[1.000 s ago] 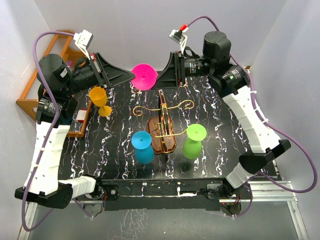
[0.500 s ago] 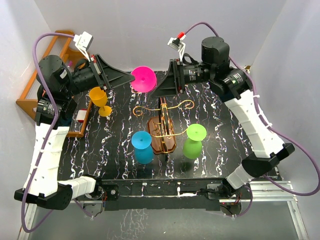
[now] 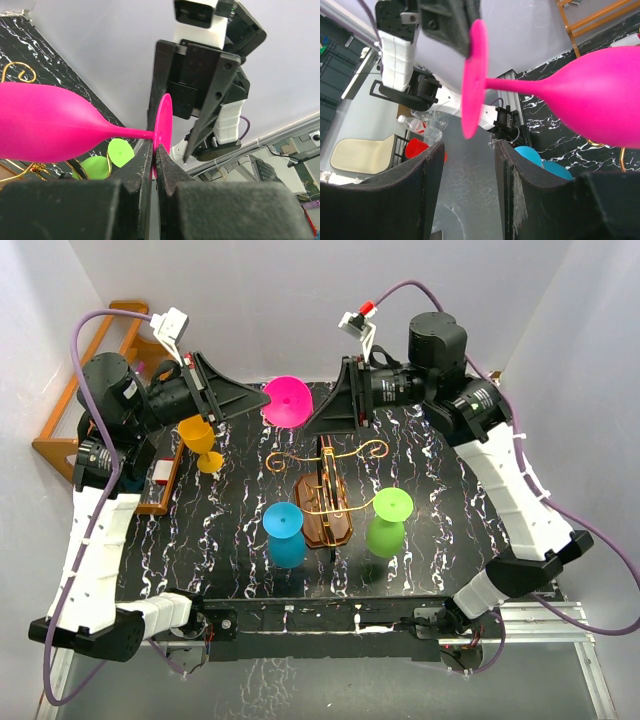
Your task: Take the wine glass off the wine glass rack
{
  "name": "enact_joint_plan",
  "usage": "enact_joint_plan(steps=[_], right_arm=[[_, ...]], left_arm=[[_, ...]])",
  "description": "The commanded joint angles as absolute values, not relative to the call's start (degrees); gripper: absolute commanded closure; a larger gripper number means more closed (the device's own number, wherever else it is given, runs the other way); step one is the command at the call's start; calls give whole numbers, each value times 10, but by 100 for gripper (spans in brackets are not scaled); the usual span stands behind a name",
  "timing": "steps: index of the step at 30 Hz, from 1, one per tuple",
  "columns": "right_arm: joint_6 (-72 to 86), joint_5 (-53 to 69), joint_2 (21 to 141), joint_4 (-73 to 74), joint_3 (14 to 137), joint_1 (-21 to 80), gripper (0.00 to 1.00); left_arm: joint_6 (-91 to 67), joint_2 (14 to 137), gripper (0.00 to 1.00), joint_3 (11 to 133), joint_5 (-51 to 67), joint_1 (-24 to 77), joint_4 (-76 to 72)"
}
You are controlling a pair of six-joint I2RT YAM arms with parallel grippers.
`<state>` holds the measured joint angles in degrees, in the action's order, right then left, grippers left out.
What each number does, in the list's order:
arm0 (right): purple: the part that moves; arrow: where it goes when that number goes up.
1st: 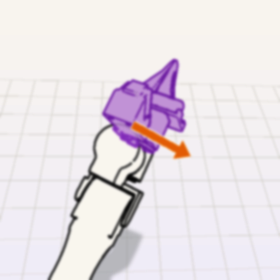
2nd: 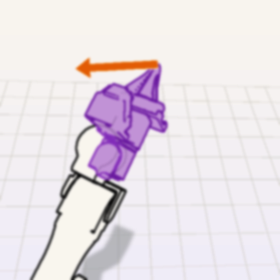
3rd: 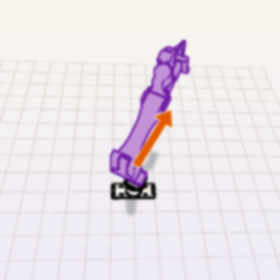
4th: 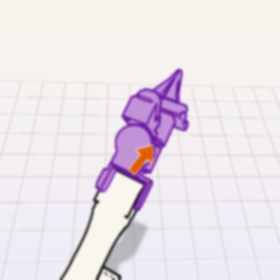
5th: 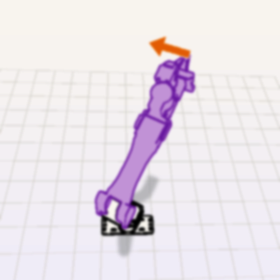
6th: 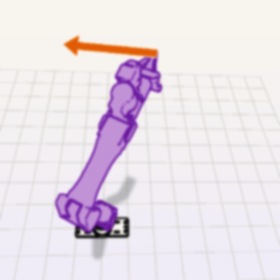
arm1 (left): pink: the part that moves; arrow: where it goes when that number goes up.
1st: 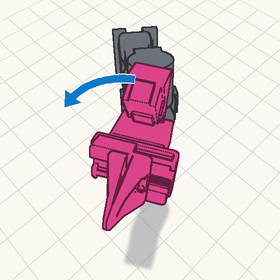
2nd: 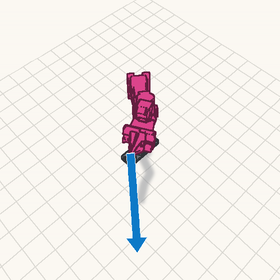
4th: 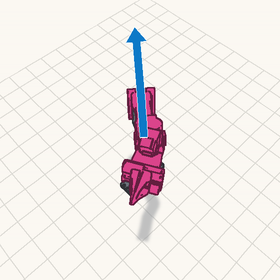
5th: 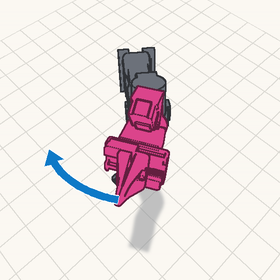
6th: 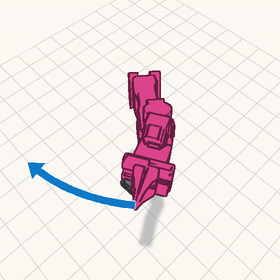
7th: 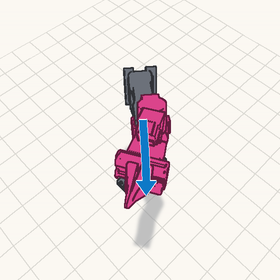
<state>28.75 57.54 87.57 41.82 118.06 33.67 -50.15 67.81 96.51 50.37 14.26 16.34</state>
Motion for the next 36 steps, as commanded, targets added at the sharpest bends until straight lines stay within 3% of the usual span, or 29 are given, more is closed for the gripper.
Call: enact_joint_plan(steps=[1,17,26,31,34,36], right_arm=[[291,562,898,389,1215,339,53],[317,571,921,361,1245,341,54],[325,565,943,347,1255,349,59],[312,552,944,350,1254,356,70],[294,530,940,358,1251,358,89],[264,502,932,374,1250,359,92]], left_arm=[[-499,654,100,971,510,141,150],[-475,657,100,979,515,142,188],[-475,655,100,973,528,142,195],[-472,655,100,968,529,142,207],[-463,654,100,970,518,142,229],[-452,653,85,978,493,142,260]])
